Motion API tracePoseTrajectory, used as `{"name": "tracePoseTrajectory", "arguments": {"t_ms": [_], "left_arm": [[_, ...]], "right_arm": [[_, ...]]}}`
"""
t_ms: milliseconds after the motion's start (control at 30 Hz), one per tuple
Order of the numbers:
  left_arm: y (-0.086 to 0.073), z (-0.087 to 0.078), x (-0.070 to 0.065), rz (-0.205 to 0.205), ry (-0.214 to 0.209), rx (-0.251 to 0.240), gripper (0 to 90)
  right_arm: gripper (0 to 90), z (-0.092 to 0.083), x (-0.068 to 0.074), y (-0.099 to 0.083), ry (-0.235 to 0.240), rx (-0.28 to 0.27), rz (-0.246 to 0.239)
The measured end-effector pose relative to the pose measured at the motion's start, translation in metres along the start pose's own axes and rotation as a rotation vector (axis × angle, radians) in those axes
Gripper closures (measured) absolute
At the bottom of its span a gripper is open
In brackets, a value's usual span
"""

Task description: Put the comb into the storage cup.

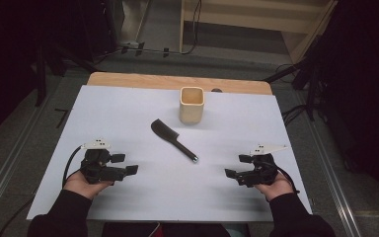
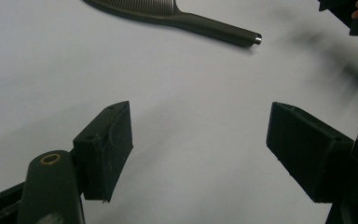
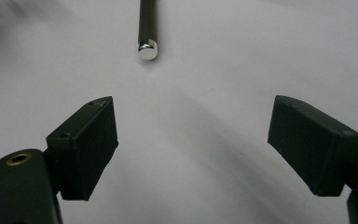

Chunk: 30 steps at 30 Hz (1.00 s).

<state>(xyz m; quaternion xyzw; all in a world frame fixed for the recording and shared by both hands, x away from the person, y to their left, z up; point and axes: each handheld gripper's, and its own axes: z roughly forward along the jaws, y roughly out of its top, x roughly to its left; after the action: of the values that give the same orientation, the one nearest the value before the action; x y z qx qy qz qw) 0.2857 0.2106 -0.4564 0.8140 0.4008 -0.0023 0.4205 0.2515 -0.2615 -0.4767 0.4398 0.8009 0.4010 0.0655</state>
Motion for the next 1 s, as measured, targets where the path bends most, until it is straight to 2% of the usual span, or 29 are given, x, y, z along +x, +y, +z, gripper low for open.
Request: {"name": "tracePoseTrajectory", "arguments": {"t_ms": [1000], "left_arm": [[0.0008, 0.0004, 0.0002, -0.009, -0.003, 0.000, 23.2]], "right_arm": [[14.0, -0.0004, 0.0010, -0.0001, 0.005, -0.001, -0.006]]}}
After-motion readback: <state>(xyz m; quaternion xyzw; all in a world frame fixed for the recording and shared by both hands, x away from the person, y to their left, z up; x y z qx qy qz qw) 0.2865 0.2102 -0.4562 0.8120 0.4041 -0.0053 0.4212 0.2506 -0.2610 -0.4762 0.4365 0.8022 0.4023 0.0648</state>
